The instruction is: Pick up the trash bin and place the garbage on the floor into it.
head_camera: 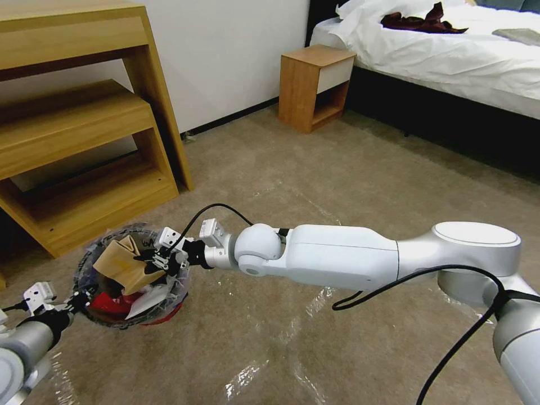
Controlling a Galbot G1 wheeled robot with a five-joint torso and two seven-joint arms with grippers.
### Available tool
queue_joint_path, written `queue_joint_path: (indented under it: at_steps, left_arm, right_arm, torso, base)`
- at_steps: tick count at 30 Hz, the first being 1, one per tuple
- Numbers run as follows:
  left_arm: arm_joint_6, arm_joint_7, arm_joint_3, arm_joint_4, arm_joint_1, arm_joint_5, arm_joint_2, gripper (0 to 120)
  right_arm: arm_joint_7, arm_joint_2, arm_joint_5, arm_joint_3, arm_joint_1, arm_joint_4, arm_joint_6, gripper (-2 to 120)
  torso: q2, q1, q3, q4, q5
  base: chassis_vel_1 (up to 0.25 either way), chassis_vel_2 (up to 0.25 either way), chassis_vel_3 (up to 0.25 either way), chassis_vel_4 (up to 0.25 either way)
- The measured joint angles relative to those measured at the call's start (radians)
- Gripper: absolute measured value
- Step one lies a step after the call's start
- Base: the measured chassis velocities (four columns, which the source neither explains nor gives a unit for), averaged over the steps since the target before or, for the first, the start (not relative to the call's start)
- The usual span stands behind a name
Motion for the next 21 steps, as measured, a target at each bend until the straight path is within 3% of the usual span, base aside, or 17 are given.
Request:
queue_joint_path:
  at_steps: [8,15,21]
  left_arm:
    - [0.000,0.001,0.000,0.004,0.000,0.002,-0.001,0]
    - [0.000,0.001,0.000,0.008,-0.001,0.003,-0.001,0]
    - [0.000,0.001,0.001,0.011,-0.001,0.003,-0.002,0]
  right_arm:
    - [0.008,-0.005,0.000,0.005,-0.003,0.011,-0.001,39]
    - [0.009,-0.006,0.001,0.008,-0.002,0.013,-0.001,57]
    - [0.010,-0.006,0.001,0.011,-0.002,0.014,0.000,85]
  torso:
    - [0.000,0.000,0.000,0.0000,0.0000]
    - [0.000,0.000,0.000,0.0000,0.0000]
    - [0.000,0.000,0.000,0.0000,0.0000]
  base:
    - [0.000,0.000,0.000,0.000]
    - [0.000,0.000,0.000,0.000]
    - [0.000,0.000,0.000,0.000]
